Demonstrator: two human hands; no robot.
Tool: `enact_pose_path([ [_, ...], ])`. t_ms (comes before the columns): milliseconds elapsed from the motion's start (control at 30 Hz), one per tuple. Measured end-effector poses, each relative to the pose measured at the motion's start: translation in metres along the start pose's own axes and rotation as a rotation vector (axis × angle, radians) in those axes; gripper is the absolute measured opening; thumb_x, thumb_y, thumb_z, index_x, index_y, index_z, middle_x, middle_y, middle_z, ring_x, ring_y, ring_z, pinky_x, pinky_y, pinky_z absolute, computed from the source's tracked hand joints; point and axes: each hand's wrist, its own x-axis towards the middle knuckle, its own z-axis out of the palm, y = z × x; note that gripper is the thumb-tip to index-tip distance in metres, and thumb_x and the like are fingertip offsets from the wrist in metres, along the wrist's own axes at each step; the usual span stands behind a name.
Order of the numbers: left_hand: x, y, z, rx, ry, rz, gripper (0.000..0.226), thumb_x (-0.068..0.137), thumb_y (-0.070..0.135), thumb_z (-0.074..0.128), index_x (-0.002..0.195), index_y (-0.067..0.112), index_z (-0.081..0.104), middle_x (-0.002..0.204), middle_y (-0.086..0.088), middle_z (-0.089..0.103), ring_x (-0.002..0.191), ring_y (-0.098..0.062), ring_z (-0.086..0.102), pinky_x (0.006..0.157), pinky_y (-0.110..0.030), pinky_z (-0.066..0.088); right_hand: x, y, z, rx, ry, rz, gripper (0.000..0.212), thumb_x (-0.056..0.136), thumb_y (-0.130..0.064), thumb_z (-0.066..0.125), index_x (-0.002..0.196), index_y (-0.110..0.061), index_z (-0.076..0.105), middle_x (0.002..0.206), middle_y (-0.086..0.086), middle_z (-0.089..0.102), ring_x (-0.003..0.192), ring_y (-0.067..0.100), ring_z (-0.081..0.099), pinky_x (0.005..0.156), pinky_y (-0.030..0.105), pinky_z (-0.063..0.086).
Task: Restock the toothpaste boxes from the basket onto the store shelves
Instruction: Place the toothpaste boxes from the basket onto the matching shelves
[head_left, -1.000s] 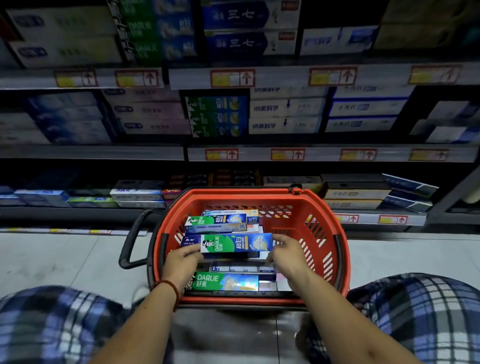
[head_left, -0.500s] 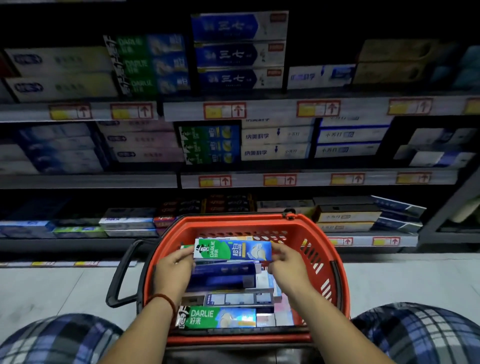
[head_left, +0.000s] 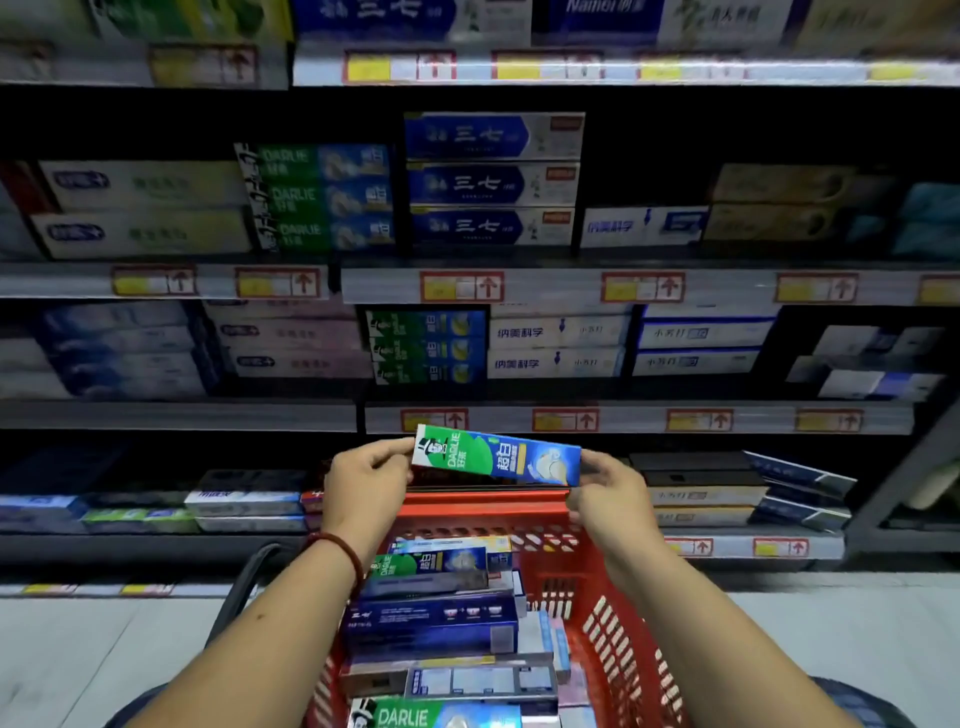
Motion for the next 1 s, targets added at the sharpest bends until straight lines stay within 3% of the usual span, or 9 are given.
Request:
enact_pose_path([
  [200,0.017,0.005,-0.004,-0.022,0.09,-0.011,0.03,0.093,0.013,0.056,0.1,0.028,0.081,0.078,0.004,0.077,0.075,-0.019,0.071,0.062,-0.027,0.049,0.016,-0.033,0.011,-0.05,-0.049,-0.075,0.051,0.085,0.017,0.05,0.107,-0.027,0.062,0.081,-0.003,0.063,0.074,0.018,0.053,0.07,0.035,0.041],
  [333,0.033,0.002,-0.009,-0.029,0.101,-0.022,0.03,0.093,0.018,0.055,0.103,0.032,0.08,0.081,0.008,0.078,0.08,-0.019,0.074,0.074,-0.04,0.059,0.03,-0.05,0.026,-0.057,-0.127,-0.11,0.046,0.089,0.016,0.05,0.105,-0.025,0.062,0.084,-0.011,0.064,0.072,0.006,0.057,0.06,0.02,0.045],
  [433,0.044,-0.001,-0.012,-0.045,0.122,-0.034,0.031,0.093,0.019,0.055,0.1,0.037,0.079,0.08,0.01,0.077,0.081,-0.02,0.075,0.077,-0.046,0.06,0.041,-0.051,0.04,-0.062,-0.148,-0.115,0.045,0.09,0.014,0.053,0.109,-0.025,0.064,0.086,-0.008,0.065,0.07,0.008,0.056,0.063,0.026,0.045],
  [533,0.051,-0.004,-0.017,-0.094,0.144,-0.026,0.032,0.095,0.016,0.055,0.099,0.037,0.078,0.089,0.01,0.078,0.084,-0.015,0.074,0.075,-0.04,0.059,0.048,-0.044,0.054,-0.053,-0.147,-0.107,0.048,0.087,0.014,0.055,0.105,-0.029,0.067,0.086,-0.008,0.067,0.078,0.009,0.06,0.079,0.033,0.05],
  [600,0.055,-0.006,-0.022,-0.136,0.141,-0.024,0.031,0.096,0.013,0.055,0.103,0.034,0.077,0.101,0.006,0.077,0.087,-0.011,0.073,0.076,-0.032,0.056,0.049,-0.041,0.063,-0.038,-0.146,-0.105,0.052,0.086,0.015,0.055,0.093,-0.035,0.066,0.083,-0.009,0.066,0.078,0.011,0.06,0.08,0.033,0.049],
  [667,0.059,-0.006,-0.027,-0.155,0.15,-0.007,0.032,0.094,0.011,0.057,0.104,0.034,0.076,0.104,0.005,0.074,0.089,-0.014,0.073,0.08,-0.034,0.057,0.05,-0.041,0.072,-0.033,-0.147,-0.104,0.054,0.086,0.015,0.055,0.09,-0.038,0.064,0.085,-0.007,0.066,0.079,0.013,0.06,0.08,0.034,0.049],
  [800,0.059,0.002,-0.047,-0.193,0.188,0.025,0.034,0.093,0.006,0.057,0.106,0.031,0.076,0.101,0.003,0.072,0.09,-0.018,0.072,0.091,-0.042,0.058,0.048,-0.046,0.088,-0.003,-0.143,-0.115,0.053,0.085,0.014,0.056,0.109,-0.031,0.07,0.086,-0.009,0.067,0.079,0.01,0.06,0.076,0.03,0.049],
  [933,0.05,0.008,-0.067,-0.204,0.201,0.037,0.039,0.092,0.003,0.057,0.102,0.037,0.073,0.103,-0.002,0.073,0.094,-0.023,0.07,0.093,-0.045,0.057,0.036,-0.053,0.102,-0.007,-0.147,-0.155,0.053,0.086,0.011,0.058,0.117,-0.031,0.069,0.1,-0.004,0.069,0.087,0.011,0.064,0.086,0.036,0.054],
  [1000,0.046,0.011,-0.078,-0.2,0.201,0.046,0.044,0.091,0.0,0.057,0.101,0.039,0.073,0.104,0.0,0.074,0.095,-0.026,0.069,0.091,-0.043,0.056,0.029,-0.057,0.107,-0.017,-0.144,-0.194,0.052,0.087,0.007,0.06,0.124,-0.029,0.067,0.11,0.001,0.067,0.091,0.012,0.065,0.084,0.034,0.054],
])
